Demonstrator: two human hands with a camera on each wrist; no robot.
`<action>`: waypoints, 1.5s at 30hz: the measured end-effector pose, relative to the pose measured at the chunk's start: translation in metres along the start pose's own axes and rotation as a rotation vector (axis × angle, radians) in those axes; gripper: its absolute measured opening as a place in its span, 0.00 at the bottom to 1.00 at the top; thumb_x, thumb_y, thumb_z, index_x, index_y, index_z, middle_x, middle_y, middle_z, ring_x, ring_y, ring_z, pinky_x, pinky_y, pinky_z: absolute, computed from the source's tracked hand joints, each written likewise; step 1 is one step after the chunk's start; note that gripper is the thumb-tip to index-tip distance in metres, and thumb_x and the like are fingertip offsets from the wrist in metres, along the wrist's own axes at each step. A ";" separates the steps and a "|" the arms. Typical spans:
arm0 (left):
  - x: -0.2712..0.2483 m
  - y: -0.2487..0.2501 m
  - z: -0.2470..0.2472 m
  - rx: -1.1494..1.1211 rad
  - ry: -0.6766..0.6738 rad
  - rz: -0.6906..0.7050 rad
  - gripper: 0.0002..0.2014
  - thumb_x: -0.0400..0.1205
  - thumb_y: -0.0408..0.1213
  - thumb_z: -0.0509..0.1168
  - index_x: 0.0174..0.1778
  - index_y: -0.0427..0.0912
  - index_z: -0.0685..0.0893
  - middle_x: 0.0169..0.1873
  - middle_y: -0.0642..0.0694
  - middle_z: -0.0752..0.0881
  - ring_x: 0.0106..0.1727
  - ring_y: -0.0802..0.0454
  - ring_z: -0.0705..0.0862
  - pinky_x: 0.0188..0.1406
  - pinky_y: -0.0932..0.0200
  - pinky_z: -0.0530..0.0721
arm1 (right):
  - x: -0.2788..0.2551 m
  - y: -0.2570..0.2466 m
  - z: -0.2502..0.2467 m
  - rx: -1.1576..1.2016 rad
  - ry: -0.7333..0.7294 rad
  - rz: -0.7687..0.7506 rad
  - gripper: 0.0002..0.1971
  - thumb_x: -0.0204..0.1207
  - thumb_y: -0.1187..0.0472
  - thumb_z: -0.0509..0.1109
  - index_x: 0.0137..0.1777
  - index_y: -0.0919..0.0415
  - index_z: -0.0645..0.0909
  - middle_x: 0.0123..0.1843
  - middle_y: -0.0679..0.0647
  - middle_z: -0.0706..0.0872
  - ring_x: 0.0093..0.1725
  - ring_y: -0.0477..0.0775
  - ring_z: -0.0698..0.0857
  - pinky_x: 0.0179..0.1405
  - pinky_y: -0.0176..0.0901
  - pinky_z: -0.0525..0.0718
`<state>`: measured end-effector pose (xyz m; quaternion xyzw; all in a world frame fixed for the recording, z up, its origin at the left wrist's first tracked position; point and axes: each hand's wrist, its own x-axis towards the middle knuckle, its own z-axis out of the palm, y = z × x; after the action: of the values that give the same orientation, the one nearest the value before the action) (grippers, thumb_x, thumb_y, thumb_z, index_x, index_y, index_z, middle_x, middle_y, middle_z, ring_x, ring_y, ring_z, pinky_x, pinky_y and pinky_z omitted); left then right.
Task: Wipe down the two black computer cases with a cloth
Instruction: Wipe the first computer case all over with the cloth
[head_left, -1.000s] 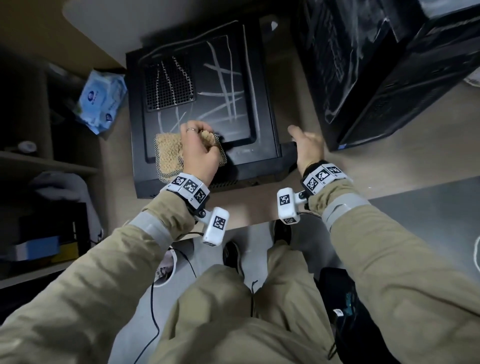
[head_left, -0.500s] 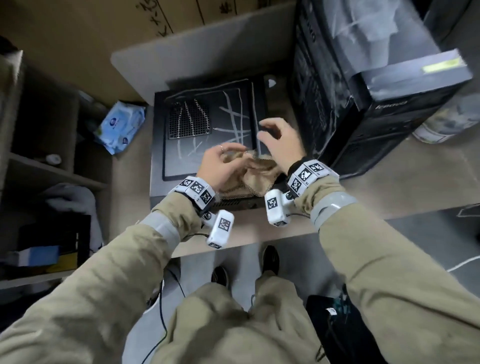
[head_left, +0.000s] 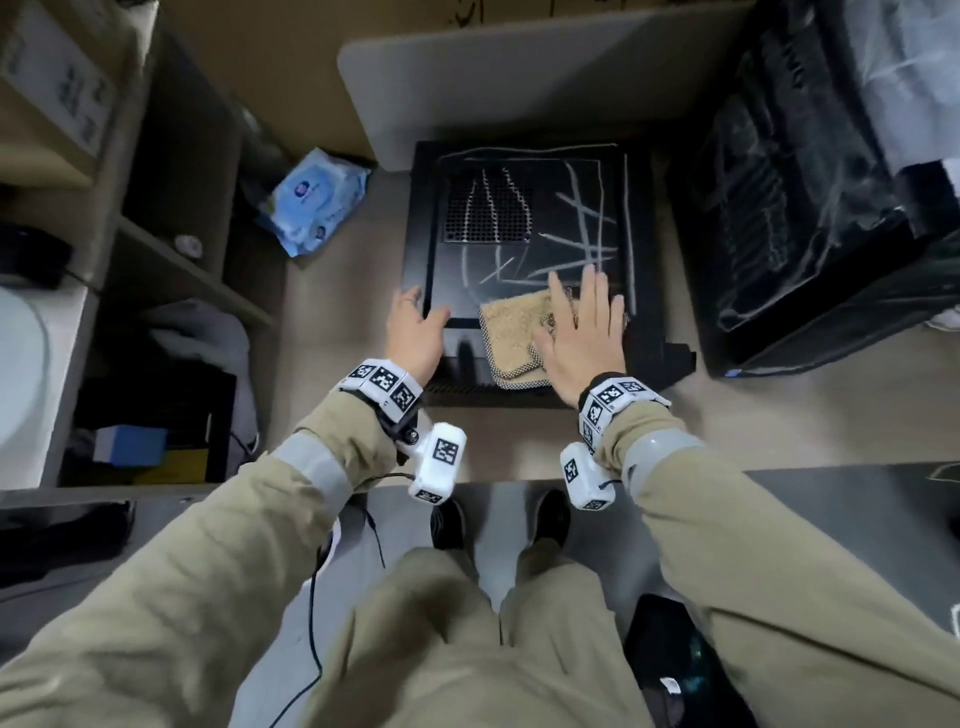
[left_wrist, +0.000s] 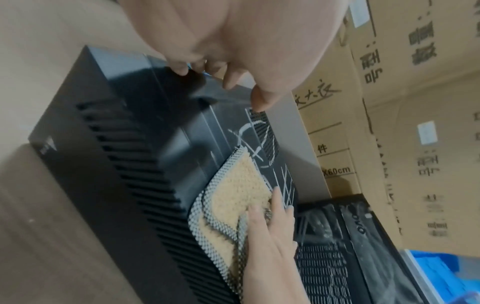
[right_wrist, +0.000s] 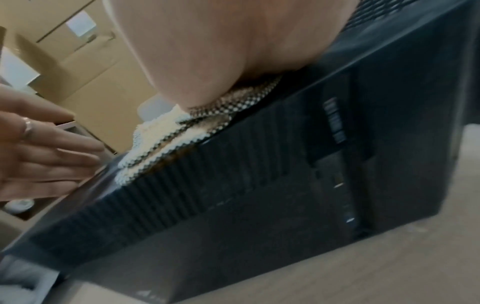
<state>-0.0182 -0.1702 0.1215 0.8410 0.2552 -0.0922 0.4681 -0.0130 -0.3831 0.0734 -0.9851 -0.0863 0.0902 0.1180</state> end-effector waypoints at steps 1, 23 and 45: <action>0.002 -0.003 -0.006 -0.008 -0.003 0.000 0.29 0.86 0.39 0.62 0.83 0.33 0.65 0.85 0.40 0.61 0.87 0.46 0.57 0.86 0.52 0.54 | 0.002 -0.014 0.004 -0.005 -0.003 -0.008 0.36 0.88 0.39 0.46 0.89 0.52 0.38 0.89 0.64 0.33 0.88 0.62 0.32 0.85 0.61 0.31; 0.023 -0.043 -0.053 -0.323 -0.256 -0.222 0.28 0.85 0.45 0.64 0.80 0.40 0.68 0.74 0.43 0.76 0.73 0.48 0.75 0.75 0.55 0.68 | 0.003 -0.123 0.038 -0.120 0.034 -0.174 0.28 0.90 0.41 0.44 0.89 0.41 0.49 0.91 0.58 0.40 0.89 0.57 0.37 0.86 0.64 0.38; 0.027 0.024 0.014 0.105 0.044 -0.395 0.49 0.78 0.54 0.69 0.88 0.43 0.48 0.86 0.39 0.57 0.85 0.39 0.58 0.84 0.44 0.57 | 0.042 0.040 -0.038 0.171 0.142 0.285 0.33 0.88 0.42 0.52 0.90 0.49 0.50 0.90 0.62 0.38 0.89 0.63 0.40 0.86 0.67 0.44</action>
<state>0.0185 -0.1827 0.1214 0.7996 0.4201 -0.1771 0.3910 0.0413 -0.4214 0.0927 -0.9777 0.0706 0.0431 0.1930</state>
